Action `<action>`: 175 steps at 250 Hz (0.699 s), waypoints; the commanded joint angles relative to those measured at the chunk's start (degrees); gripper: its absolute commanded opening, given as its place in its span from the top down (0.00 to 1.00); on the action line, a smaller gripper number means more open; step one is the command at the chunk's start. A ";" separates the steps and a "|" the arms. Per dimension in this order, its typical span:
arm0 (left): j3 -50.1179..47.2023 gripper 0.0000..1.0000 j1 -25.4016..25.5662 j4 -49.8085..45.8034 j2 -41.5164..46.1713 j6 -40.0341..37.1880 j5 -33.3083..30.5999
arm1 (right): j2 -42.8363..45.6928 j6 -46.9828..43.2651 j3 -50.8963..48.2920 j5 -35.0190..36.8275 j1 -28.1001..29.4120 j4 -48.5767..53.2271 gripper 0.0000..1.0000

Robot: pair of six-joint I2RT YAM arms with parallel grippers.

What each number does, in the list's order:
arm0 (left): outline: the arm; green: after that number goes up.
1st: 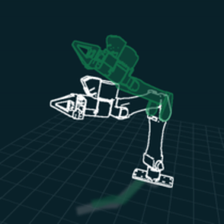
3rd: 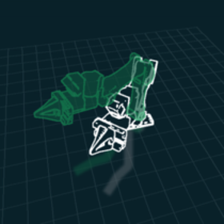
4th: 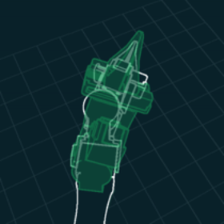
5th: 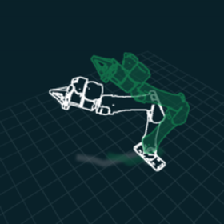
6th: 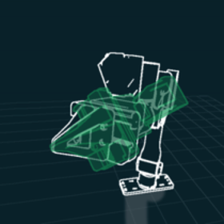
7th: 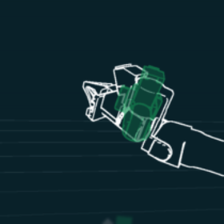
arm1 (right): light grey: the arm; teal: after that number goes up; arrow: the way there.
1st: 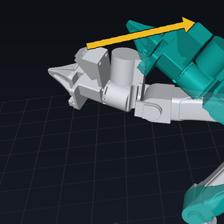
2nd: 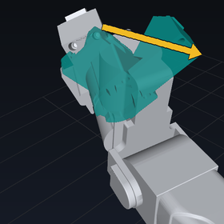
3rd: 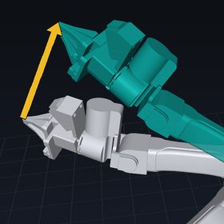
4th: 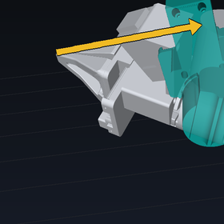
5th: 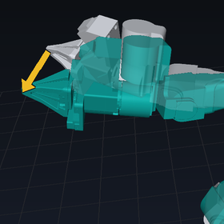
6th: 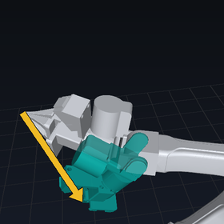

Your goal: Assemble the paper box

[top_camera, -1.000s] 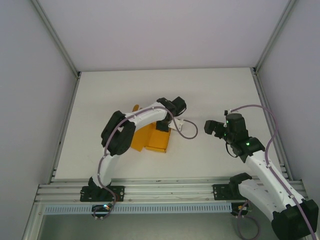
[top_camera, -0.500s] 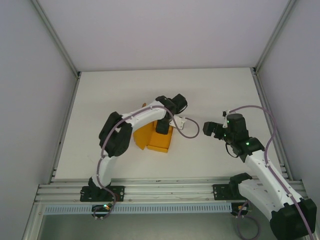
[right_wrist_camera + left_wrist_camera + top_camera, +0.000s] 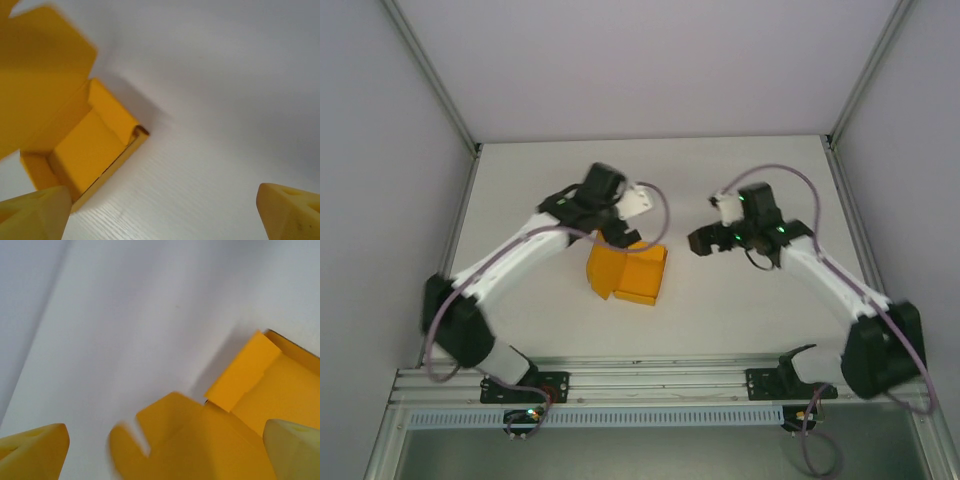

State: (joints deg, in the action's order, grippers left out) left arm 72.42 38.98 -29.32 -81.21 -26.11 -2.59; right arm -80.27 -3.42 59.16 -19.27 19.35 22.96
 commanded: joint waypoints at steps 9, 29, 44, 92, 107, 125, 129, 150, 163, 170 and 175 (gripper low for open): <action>-12.55 0.00 -3.96 15.29 16.29 32.15 -0.32 | -16.37 -21.57 16.83 -2.53 4.55 12.89 0.11; -19.72 0.00 -8.24 14.86 23.31 41.87 -1.92 | -26.16 -27.59 27.65 -3.59 5.87 21.27 0.17; -23.59 0.00 -11.01 12.28 26.63 45.95 -5.46 | -32.17 -32.91 34.20 -4.00 7.45 27.31 0.19; -32.35 0.00 -19.74 7.87 30.32 54.60 -3.47 | -43.92 -37.23 46.30 0.46 10.96 34.60 0.21; -34.46 0.00 -21.51 8.39 30.15 55.29 -1.35 | -46.26 -36.64 48.57 0.23 11.10 35.13 0.24; -35.70 0.00 -22.34 8.49 29.58 55.73 -1.01 | -48.38 -36.05 50.15 0.37 11.44 35.22 0.27; -35.87 0.00 -22.41 8.49 29.48 55.65 -0.93 | -48.69 -36.09 50.36 0.38 11.54 35.27 0.28; -36.38 0.00 -22.68 8.40 28.60 55.27 -0.69 | -50.09 -36.24 50.85 1.12 12.09 34.94 0.34; -36.42 0.00 -22.72 8.40 28.17 54.81 -0.32 | -50.96 -35.72 51.29 2.25 12.33 34.66 0.42; -36.46 0.00 -22.72 8.40 27.93 54.84 -0.22 | -51.35 -35.25 51.59 2.62 12.29 34.49 0.48; -36.56 0.00 -22.77 8.49 27.80 54.77 -0.07 | -51.57 -34.94 51.79 2.86 12.29 34.41 0.53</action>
State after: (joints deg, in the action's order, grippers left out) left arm 36.12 16.75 -21.23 -52.82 26.94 -4.34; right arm -129.78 -38.44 109.03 -18.90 31.38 54.59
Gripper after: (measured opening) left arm 0.999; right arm 0.578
